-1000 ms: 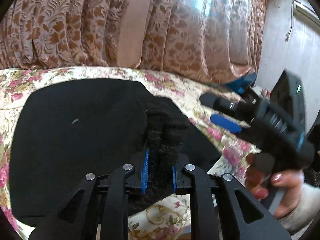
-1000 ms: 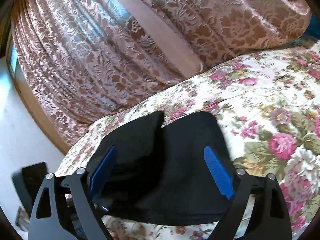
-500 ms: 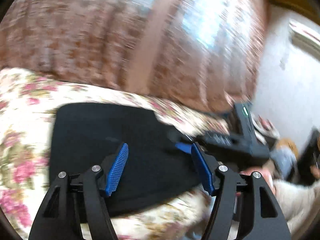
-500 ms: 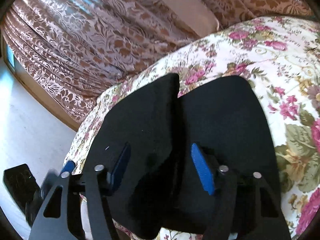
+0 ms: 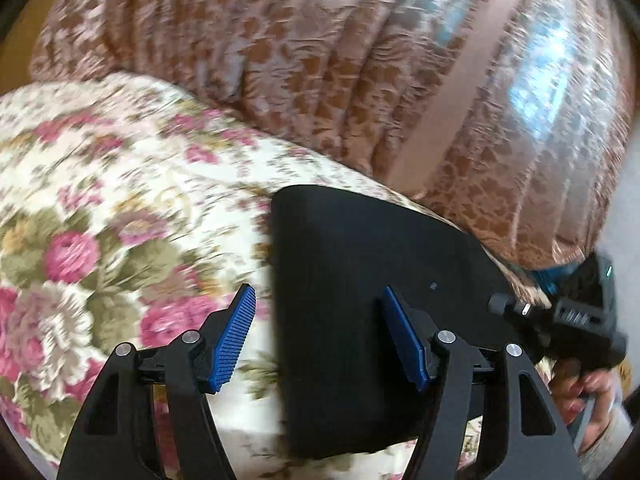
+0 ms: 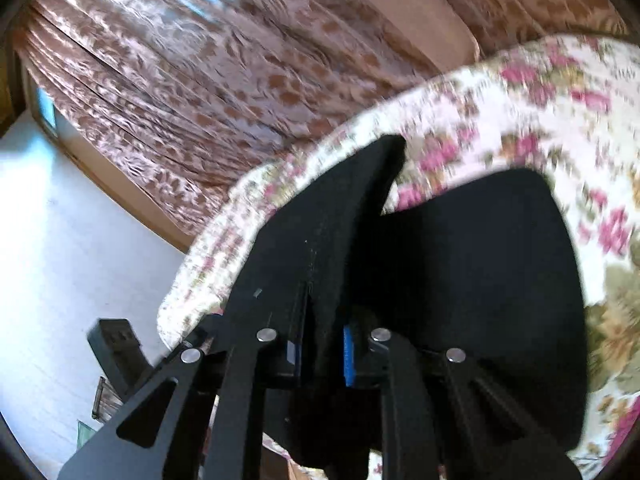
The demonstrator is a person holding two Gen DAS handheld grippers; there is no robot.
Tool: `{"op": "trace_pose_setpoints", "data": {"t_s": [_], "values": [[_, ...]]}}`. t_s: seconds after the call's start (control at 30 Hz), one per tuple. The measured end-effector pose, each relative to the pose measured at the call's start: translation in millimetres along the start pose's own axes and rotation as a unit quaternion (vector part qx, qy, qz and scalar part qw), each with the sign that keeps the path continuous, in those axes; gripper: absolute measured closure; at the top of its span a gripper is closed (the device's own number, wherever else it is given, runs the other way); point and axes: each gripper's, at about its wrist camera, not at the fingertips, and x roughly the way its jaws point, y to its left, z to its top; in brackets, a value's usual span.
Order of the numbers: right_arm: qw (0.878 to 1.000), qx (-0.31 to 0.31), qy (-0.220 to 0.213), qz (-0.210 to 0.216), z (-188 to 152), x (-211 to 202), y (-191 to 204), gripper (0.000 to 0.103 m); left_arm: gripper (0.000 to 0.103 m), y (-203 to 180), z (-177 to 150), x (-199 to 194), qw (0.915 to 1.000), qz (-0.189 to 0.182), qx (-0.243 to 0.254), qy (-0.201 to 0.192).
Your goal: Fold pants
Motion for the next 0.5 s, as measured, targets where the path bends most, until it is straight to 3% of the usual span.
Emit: {"op": "trace_pose_setpoints", "data": {"t_s": [0.2,0.5], "values": [[1.000,-0.003,-0.020,-0.020,15,-26,-4,0.090,0.039,-56,4,11,0.9956,-0.039,0.085,0.014],[0.996,0.031,-0.029,-0.075,15,-44,-50,0.090,0.038,-100,-10,46,0.9849,-0.063,0.145,0.071]]}}
